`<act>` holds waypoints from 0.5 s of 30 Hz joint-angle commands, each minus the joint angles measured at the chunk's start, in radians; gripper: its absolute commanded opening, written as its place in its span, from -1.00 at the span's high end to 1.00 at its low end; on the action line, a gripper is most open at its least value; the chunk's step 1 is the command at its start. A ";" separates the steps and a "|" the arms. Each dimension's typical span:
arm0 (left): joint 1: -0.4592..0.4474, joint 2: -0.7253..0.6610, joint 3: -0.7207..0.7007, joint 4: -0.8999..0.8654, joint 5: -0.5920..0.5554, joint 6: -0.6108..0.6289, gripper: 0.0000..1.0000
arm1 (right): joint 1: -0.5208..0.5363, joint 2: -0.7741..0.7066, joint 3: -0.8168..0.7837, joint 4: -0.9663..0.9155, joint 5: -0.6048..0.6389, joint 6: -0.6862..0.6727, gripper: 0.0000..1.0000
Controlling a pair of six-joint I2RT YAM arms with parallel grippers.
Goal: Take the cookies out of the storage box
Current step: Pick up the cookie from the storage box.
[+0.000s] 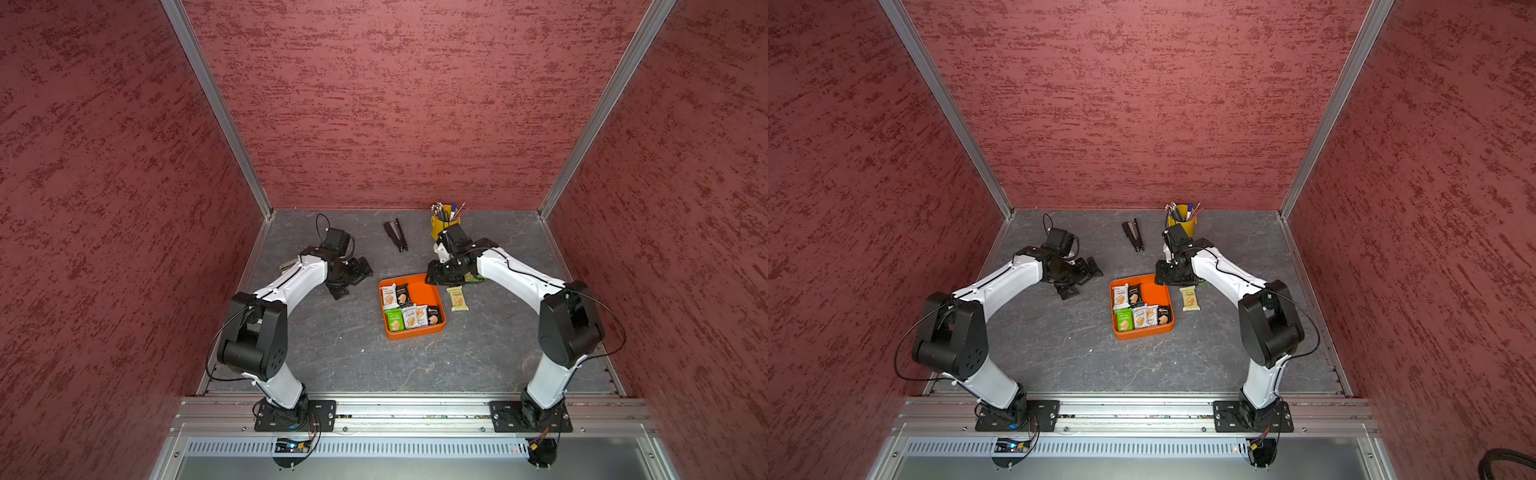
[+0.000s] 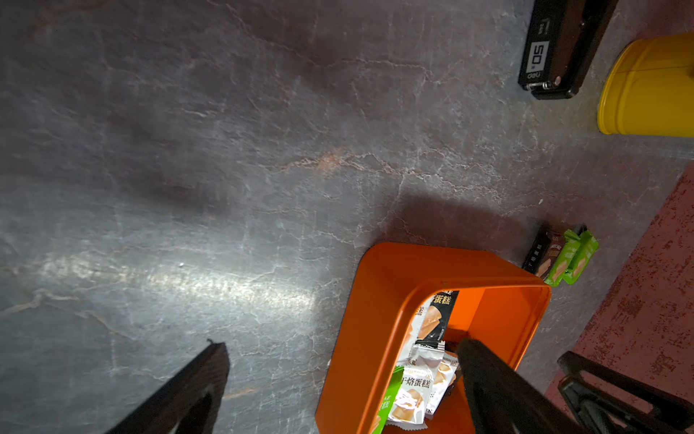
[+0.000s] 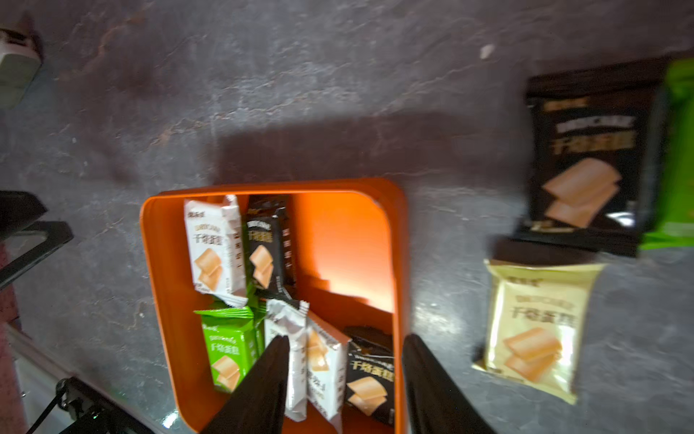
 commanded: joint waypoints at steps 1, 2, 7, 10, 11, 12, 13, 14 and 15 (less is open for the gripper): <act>0.031 -0.041 -0.018 0.006 0.033 0.045 -0.99 | 0.052 0.018 0.050 0.051 -0.027 0.055 -0.04; 0.040 -0.043 -0.022 0.006 0.039 0.050 -0.99 | 0.065 0.032 0.060 0.051 -0.022 0.059 -0.04; 0.069 -0.057 -0.038 0.004 0.056 0.074 -0.99 | 0.118 0.102 0.108 0.045 -0.009 0.072 -0.03; 0.083 -0.064 -0.041 -0.003 0.063 0.087 -0.99 | 0.141 0.144 0.135 0.033 0.013 0.075 -0.03; 0.087 -0.066 -0.043 -0.007 0.063 0.092 -0.99 | 0.146 0.156 0.147 0.025 0.026 0.075 -0.03; 0.091 -0.070 -0.045 -0.009 0.065 0.096 -0.99 | 0.153 0.175 0.161 0.012 0.041 0.075 -0.03; 0.097 -0.074 -0.048 -0.013 0.065 0.100 -0.99 | 0.159 0.189 0.174 -0.003 0.067 0.076 -0.04; 0.102 -0.079 -0.049 -0.014 0.066 0.103 -0.99 | 0.162 0.200 0.189 -0.016 0.087 0.076 -0.05; 0.105 -0.083 -0.053 -0.016 0.066 0.105 -0.99 | 0.168 0.215 0.204 -0.030 0.107 0.075 -0.06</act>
